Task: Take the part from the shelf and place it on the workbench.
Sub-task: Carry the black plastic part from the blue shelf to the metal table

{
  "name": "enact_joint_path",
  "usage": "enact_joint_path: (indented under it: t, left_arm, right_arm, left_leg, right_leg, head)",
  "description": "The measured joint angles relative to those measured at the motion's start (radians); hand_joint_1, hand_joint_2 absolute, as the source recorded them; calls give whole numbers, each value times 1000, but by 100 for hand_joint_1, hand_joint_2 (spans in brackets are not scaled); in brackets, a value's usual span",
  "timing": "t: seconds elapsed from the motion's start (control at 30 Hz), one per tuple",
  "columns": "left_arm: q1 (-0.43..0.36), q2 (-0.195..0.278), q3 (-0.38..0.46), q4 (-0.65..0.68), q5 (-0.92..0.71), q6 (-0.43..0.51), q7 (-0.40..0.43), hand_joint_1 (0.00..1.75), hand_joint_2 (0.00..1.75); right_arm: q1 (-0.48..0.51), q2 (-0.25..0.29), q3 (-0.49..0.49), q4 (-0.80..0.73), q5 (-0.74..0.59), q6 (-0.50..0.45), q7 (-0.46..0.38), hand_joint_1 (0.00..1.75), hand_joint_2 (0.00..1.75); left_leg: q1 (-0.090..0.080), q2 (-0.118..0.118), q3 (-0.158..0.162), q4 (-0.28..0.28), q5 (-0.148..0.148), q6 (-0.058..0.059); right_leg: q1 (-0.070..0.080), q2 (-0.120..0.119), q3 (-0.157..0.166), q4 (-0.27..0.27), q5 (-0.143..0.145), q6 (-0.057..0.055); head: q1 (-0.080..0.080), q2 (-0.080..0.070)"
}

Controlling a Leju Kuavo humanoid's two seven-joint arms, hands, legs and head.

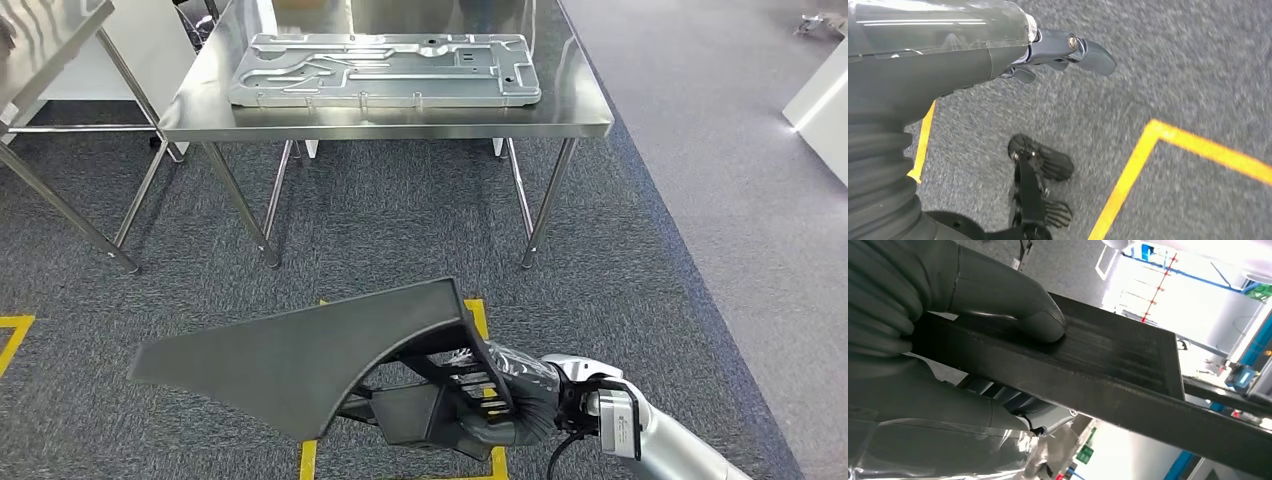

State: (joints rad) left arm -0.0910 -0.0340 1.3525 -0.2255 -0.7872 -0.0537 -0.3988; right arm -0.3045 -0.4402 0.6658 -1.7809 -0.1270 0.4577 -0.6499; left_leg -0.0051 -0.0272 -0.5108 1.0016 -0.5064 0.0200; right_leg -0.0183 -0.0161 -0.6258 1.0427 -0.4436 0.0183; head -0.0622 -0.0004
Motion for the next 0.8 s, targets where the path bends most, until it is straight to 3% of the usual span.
enact_joint_path:
  t: [0.1, 0.17, 0.27, 0.3, 0.33, 0.37, 0.43, 0.47, 0.57, 0.67, 0.7, 0.8]
  left_arm:
    - [-1, 3, 1, 0, -1, 0, 5, 0, 175]
    - [-2, 3, 1, 0, -1, 0, 7, 0, 175]
    - [-1, 5, 1, 0, -2, 0, 9, 0, 175]
    - [1, 5, 1, 0, -2, 0, 10, 0, 175]
    - [3, 6, 1, 0, -3, 0, 10, 0, 175]
    - [5, 6, 1, 0, -4, 0, 11, 0, 175]
    - [6, 7, 1, 0, -6, 1, 11, 0, 175]
    - [6, 9, 1, 0, -7, 1, 11, 0, 175]
    - [9, 13, 1, 0, -8, 3, 12, 0, 175]
    - [10, 14, 1, 0, -7, 3, 12, 0, 175]
    - [8, 14, 1, 0, -7, 4, 12, 0, 175]
    - [5, 14, 2, 0, -3, 4, 12, 0, 175]
  right_arm:
    - [8, 0, 3, -11, 3, 0, 3, 175, 175]
    - [8, -3, 3, -17, 2, -1, 3, 175, 175]
    - [11, -6, 3, -21, 2, 0, 2, 175, 175]
    - [14, -6, 3, -21, 2, 0, 2, 175, 175]
    - [17, -6, 3, -21, 1, 0, 2, 175, 175]
    - [19, -6, 3, -22, 0, 0, 1, 175, 175]
    - [22, -6, -1, -27, -3, 2, -3, 175, 175]
    - [23, -6, -3, -30, -4, 4, -6, 175, 175]
    - [28, -6, -10, -39, -5, 16, -22, 175, 175]
    - [30, -5, -16, -50, -5, 20, -34, 175, 175]
    - [29, -4, -18, -53, -5, 21, -37, 175, 175]
    - [28, -1, -25, -58, -6, 24, -43, 175, 175]
  left_leg:
    - [-2, 6, 9, 11, -15, -17]
    - [1, 11, -9, 65, -32, -28]
    - [3, 14, -123, 247, -99, -41]
    - [4, 15, -157, 286, -111, -43]
    - [4, 15, -175, 292, -101, -43]
    - [4, 15, -173, 258, -68, -40]
    - [0, 14, -137, 129, 25, -27]
    - [-4, 14, -121, 75, 44, -20]
    - [-12, 12, -102, 21, 42, 3]
    - [-5, 10, -65, -2, 64, 22]
    - [-3, 9, -56, -6, 65, 25]
    - [-3, 7, -48, -6, 54, 28]
  right_leg:
    - [0, 2, 12, -10, -4, -17]
    - [-2, 1, 27, -13, -12, -29]
    - [-2, 0, 43, -15, -28, -36]
    - [-2, 1, 49, -15, -34, -37]
    - [-2, 1, 57, -15, -41, -36]
    - [-2, 2, 67, -15, -48, -36]
    - [-2, 2, 89, -16, -62, -33]
    - [-1, 3, 96, -17, -68, -30]
    - [-1, 7, 109, -16, -70, -11]
    - [-1, 9, 105, 25, -87, 3]
    - [-3, 10, 83, 66, -110, 5]
    - [-7, 11, -23, 226, -176, 14]
  head:
    - [0, 0]
    - [0, 0]
    - [0, 0]
    - [0, 0]
    - [0, 0]
    - [0, 0]
    - [0, 0]
    - [0, 0]
    - [0, 0]
    - [0, 0]
    - [0, 0]
    - [0, 0]
